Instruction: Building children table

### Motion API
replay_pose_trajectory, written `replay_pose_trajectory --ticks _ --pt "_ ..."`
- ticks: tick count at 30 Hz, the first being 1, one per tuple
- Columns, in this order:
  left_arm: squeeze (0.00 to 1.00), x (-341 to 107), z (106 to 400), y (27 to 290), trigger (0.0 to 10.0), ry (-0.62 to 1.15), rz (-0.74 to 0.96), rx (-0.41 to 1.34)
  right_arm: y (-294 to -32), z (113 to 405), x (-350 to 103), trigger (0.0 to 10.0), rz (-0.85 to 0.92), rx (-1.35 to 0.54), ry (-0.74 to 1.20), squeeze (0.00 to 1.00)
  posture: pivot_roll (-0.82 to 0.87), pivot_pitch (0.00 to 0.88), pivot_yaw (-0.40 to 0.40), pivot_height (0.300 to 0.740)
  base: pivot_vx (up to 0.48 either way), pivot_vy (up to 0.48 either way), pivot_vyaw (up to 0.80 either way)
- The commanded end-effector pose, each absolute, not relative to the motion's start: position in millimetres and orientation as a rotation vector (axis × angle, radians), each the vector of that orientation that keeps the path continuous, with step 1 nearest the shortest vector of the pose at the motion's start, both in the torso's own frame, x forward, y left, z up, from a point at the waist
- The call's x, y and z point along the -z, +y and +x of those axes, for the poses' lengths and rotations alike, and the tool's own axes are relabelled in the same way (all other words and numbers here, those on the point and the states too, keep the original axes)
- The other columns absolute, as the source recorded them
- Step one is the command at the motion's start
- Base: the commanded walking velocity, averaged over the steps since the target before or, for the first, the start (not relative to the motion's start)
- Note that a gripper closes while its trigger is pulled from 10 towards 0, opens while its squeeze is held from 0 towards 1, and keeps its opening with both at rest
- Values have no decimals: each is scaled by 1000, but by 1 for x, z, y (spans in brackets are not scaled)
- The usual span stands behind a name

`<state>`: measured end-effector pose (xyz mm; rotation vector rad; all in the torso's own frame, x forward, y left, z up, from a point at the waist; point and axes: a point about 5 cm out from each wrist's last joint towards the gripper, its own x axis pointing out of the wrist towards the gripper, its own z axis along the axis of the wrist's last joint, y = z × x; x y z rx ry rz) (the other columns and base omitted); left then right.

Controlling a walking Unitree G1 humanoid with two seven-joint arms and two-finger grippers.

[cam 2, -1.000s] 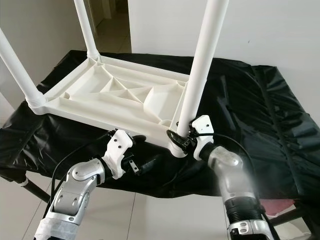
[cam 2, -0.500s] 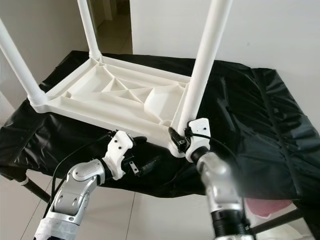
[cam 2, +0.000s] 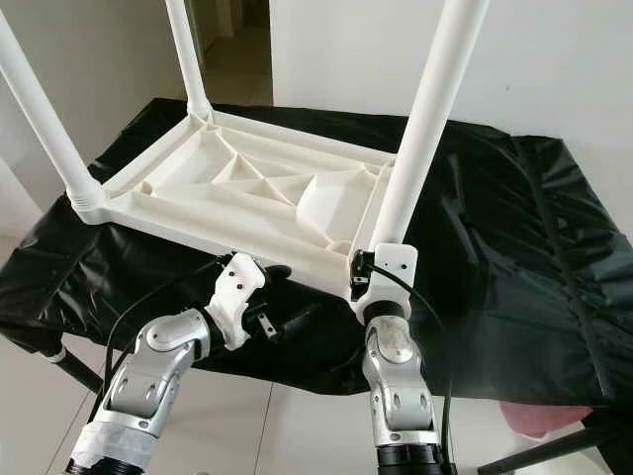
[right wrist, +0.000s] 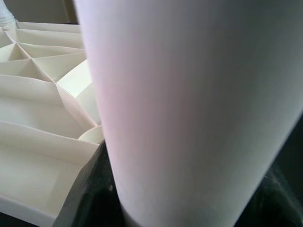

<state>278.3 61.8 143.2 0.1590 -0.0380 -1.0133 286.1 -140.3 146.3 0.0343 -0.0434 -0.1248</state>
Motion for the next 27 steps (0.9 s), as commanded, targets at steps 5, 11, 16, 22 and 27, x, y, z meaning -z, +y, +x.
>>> replay_pose_trajectory --ticks 5,11,16,22,27 --pt "0 -141 281 62 10000 -41 150 931 -148 284 -142 10000 75 137 -25 467 -70 41 23 740 0 0 0" --pt "0 -142 282 61 10000 -44 146 931 -152 284 -146 10000 72 136 -42 1000 -68 41 20 740 0 0 0" --pt "0 -141 280 61 10000 -45 136 921 -168 291 -152 10000 18 -85 -83 1000 -65 40 -3 740 0 0 0" --pt "0 -141 278 59 10000 -45 126 918 -170 295 -154 10000 21 -190 -74 0 -65 42 -9 740 0 0 0" --pt "0 -140 277 58 10000 -43 117 913 -170 303 -158 10000 -64 -386 -70 0 -61 45 -17 740 0 0 0"
